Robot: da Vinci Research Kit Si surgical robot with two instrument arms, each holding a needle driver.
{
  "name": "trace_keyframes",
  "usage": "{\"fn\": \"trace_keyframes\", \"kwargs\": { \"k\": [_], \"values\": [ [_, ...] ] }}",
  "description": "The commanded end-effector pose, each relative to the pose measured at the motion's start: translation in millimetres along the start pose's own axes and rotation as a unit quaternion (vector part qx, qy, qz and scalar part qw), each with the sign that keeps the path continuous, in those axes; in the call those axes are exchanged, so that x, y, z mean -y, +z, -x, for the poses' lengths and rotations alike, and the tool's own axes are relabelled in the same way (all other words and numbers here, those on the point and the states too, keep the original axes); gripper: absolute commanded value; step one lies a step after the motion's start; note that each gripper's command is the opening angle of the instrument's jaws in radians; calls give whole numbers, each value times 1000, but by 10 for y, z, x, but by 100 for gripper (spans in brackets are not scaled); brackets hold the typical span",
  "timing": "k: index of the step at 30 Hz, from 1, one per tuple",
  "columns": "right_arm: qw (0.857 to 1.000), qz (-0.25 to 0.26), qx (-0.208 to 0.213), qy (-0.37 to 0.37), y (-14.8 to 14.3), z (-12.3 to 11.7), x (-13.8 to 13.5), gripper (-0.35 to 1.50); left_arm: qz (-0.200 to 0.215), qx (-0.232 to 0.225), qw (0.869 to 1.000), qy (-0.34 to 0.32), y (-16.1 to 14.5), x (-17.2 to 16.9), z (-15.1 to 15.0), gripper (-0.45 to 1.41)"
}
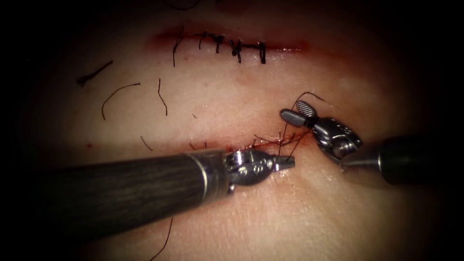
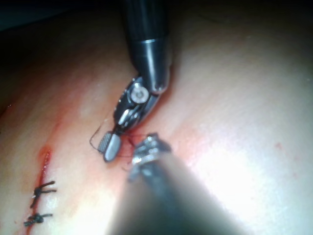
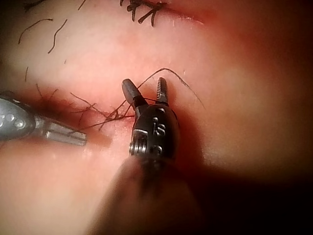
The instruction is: Wound Closure
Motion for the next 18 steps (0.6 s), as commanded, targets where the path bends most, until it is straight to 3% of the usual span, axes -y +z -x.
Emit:
{"fn": "trace_keyframes", "kwargs": {
  "k": [1,4,10,12,13,15,18],
  "values": [
    [1000,-3,2,1,7,9,2,86,1,0,1000,1,8,-1,2,-45],
    [1000,-10,5,3,8,5,4,79,1,0,1000,1,8,-2,2,-45],
    [1000,-26,12,11,9,-2,11,46,1,0,1000,2,9,-2,4,-45],
    [999,-31,13,12,11,-2,13,24,1,0,1000,2,9,-3,5,-45],
    [999,-34,14,12,14,-1,16,-3,1,0,1000,2,9,-4,5,-45],
    [999,-36,14,11,15,0,17,-33,1,0,1000,3,9,-4,6,-45],
    [999,-37,14,11,13,1,18,-35,1,0,1000,1,5,-4,9,-45]
  ]
}}
